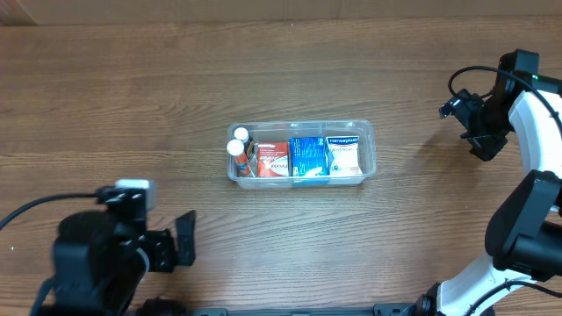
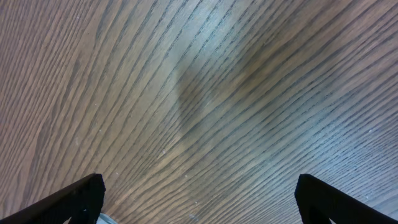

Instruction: Pack container

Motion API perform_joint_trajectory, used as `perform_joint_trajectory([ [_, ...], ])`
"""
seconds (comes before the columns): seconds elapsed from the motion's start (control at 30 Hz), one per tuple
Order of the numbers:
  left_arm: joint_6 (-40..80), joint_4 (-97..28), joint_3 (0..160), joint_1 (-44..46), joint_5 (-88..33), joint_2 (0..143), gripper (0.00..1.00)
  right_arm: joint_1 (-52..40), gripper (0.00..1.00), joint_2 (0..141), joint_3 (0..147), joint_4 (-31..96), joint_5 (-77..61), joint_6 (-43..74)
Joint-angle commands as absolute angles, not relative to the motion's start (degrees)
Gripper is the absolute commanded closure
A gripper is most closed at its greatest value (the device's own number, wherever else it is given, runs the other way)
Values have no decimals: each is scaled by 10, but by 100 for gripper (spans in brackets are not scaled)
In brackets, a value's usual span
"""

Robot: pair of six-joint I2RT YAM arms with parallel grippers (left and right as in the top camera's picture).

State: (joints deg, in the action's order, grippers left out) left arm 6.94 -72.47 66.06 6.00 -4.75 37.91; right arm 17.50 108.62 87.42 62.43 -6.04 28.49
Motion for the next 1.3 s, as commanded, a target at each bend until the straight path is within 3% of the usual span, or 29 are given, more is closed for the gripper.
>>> perform_joint_trajectory([
  [0.0, 74, -685, 604, 60, -95, 390, 0, 173, 0, 1084, 875, 622, -63, 287],
  [0.37, -28, -528, 512, 64, -106, 440, 0, 173, 0, 1084, 875, 622, -63, 287],
  [0.9, -7, -438, 267, 63, -107, 131, 0, 173, 0, 1084, 875, 622, -63, 287],
  [1.27, 4, -409, 170, 63, -147, 43, 0, 173, 0, 1084, 875, 622, -63, 287],
])
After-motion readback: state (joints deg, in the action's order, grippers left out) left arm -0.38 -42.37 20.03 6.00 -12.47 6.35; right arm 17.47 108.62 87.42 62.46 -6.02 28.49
